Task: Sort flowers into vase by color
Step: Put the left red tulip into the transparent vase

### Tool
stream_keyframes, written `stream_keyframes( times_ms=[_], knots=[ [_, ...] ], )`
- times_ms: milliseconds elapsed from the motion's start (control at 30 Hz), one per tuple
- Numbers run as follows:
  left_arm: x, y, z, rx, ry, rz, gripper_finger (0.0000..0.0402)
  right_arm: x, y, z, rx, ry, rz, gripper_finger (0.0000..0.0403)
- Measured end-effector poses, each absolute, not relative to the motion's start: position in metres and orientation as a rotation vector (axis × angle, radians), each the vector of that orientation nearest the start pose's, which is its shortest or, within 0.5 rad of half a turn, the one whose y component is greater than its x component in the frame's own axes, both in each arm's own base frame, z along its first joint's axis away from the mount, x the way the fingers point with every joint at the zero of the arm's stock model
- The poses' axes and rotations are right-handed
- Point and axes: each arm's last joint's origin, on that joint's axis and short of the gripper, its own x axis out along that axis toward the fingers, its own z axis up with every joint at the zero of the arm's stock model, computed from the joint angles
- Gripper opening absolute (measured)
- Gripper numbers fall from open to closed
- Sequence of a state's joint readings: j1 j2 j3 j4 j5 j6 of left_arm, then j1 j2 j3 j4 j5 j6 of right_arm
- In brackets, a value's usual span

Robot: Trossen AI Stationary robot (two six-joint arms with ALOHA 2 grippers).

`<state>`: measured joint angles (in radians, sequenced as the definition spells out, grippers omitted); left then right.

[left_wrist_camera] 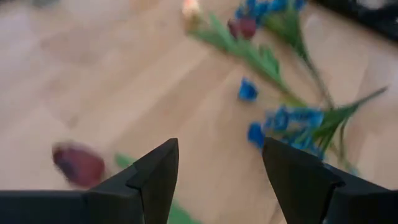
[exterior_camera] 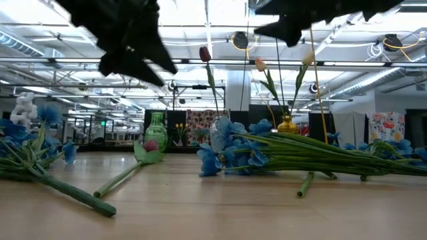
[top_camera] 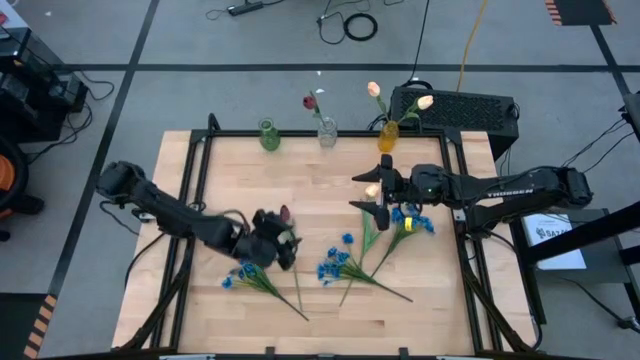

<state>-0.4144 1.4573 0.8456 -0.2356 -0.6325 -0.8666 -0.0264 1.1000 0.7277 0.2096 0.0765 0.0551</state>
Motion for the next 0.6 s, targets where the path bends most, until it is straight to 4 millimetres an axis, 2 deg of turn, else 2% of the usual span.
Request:
stream_keyframes(
  times_ms=[167, 333, 600],
  knots=[
    [0.267, -0.124, 0.18, -0.48, 0.577, 0.553, 0.0237, 0.247, 0.014, 0.305, 0.165, 0.127, -0.023, 0.0309],
    [0.268, -0.134, 0.157, -0.576, 0.592, 0.616, 0.0237, 0.245, 0.04, 0.309, 0.165, 0.123, 0.042, 0.0309],
    [0.267, -0.144, 0.138, -0.745, 0.645, 0.65, 0.0237, 0.241, 0.053, 0.311, 0.138, 0.106, -0.048, 0.0309]
  ],
)
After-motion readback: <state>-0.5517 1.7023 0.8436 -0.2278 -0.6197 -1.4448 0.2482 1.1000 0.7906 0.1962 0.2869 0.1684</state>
